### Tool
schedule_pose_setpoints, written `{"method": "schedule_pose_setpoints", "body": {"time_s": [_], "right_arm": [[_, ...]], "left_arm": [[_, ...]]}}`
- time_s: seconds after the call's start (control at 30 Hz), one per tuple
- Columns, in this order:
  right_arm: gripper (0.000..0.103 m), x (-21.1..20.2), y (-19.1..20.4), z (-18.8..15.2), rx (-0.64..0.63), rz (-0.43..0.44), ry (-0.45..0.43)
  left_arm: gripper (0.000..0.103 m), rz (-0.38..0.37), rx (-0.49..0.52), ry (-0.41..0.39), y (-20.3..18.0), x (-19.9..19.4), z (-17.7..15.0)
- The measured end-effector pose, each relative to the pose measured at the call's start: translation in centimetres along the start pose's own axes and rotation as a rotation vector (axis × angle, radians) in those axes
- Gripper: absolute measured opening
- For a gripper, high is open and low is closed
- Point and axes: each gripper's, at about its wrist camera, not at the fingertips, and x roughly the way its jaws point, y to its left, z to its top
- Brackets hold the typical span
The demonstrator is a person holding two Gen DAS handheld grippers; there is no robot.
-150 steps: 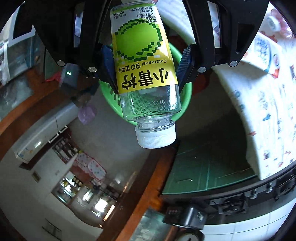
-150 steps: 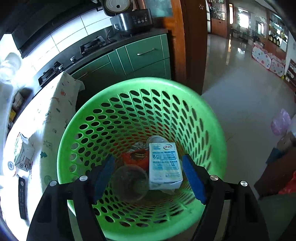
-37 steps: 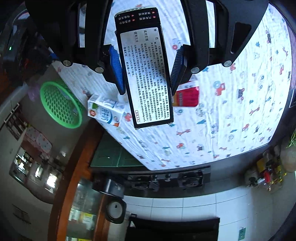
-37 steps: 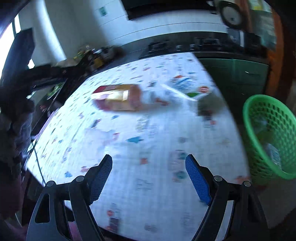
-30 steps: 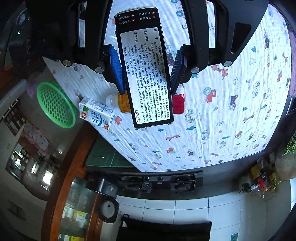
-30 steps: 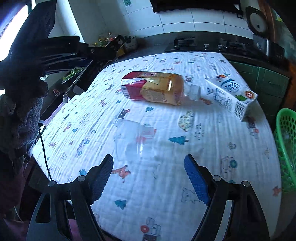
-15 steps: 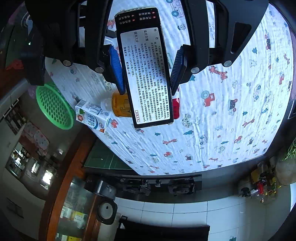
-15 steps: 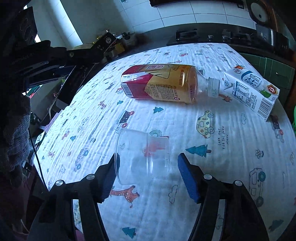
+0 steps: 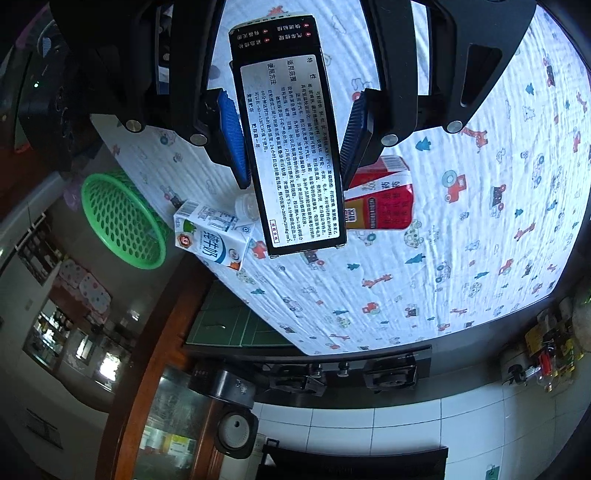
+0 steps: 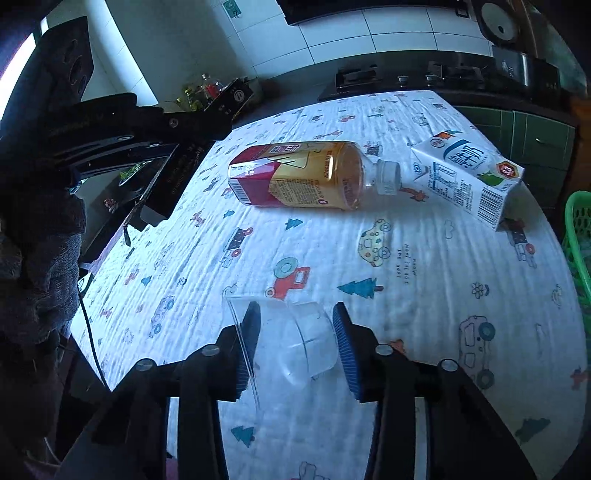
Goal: Collect trash
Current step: 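Drop the clear cup into the basket with the right tool while the left tool carries the box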
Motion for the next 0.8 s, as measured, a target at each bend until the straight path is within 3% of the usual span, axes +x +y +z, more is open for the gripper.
{"method": "schedule_pose_setpoints", "body": {"time_s": [0.47,0.8], "right_arm": [[0.030,-4.1,-2.6,-0.3,0.030,-0.067,-0.073],[0.030,-11.1,-11.9,0.8,0.164,-0.262,-0.178]], "left_arm": [[0.047,-0.043,0.063,0.017,-4.0,1.0,1.3],[0.047,-0.146,0.135,0.040,-10.4,3.5,3.4]]}}
